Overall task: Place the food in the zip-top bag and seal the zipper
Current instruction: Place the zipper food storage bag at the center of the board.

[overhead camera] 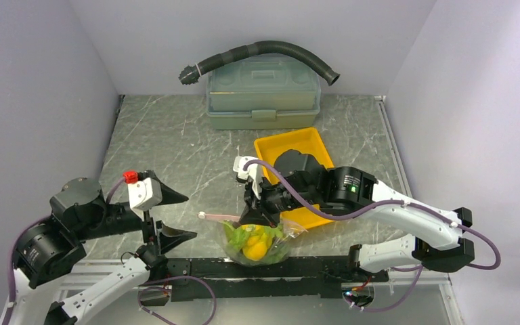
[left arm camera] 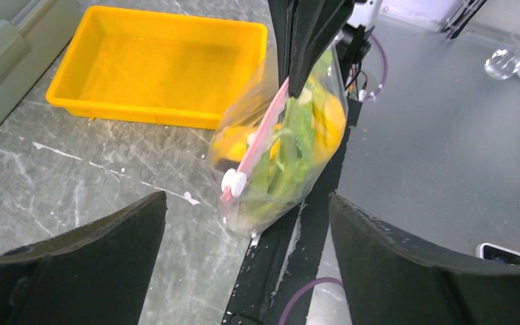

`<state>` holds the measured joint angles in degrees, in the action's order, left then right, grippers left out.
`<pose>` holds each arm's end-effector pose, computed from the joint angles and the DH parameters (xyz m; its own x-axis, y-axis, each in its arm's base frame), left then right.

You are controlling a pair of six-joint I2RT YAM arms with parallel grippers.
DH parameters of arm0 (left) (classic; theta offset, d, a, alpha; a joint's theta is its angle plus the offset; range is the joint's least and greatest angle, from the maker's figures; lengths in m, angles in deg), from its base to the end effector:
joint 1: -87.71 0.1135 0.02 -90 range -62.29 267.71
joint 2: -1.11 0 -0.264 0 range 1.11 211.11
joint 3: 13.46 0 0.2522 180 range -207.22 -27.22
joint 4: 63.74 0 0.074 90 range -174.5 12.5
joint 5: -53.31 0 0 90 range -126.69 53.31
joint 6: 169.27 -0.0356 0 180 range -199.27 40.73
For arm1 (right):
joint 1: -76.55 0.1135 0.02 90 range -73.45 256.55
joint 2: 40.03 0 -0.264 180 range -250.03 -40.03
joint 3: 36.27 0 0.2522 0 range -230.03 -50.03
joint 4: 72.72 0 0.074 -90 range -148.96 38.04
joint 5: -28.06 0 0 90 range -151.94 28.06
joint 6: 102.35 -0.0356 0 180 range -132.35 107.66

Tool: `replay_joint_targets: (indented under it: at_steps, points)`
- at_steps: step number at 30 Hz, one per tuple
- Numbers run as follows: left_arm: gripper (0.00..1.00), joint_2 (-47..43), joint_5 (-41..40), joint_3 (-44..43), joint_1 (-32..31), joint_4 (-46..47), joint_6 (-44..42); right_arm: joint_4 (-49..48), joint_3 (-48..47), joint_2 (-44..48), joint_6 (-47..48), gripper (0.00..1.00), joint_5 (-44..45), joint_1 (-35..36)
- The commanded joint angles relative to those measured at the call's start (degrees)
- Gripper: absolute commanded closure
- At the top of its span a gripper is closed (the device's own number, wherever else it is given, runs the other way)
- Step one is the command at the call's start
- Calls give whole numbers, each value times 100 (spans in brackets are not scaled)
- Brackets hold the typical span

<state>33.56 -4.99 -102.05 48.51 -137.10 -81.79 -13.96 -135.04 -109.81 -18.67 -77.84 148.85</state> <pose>0.0171 -0.0381 0.4337 -0.1884 0.2020 -0.9611 0.9359 0.3335 -0.1134 0.0647 0.2348 0.4297 -0.2589 -0.4629 -0.8478 -0.9659 0.1175 0.2308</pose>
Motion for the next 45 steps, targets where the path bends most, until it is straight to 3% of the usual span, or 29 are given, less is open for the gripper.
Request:
replay_joint_targets:
  at_steps: [1, 16, 23, 38, 41, 45]
  points:
    - [1, 255, 249, -293, 6, 229, -112, -439, -533, -60, 128, 100, -376, -8]
    - [0, 974, 1168, -366, 3, 439, -250, -451, -947, -518, 303, 100, -996, 66]
    - [0, 1497, 1774, -457, 4, -96, -469, -382, -1223, -718, 394, 100, -998, 66]
    - [1, 1468, 1750, -40, 4, -18, -447, -140, -1807, -938, 540, 100, -620, 66]
    - [6, 1491, 1673, -11, 6, -4, -444, -123, -1864, -963, 532, 100, -550, 66]
    - [23, 1568, 1524, -11, 9, 9, -446, -140, -1916, -956, 510, 100, -496, 66]
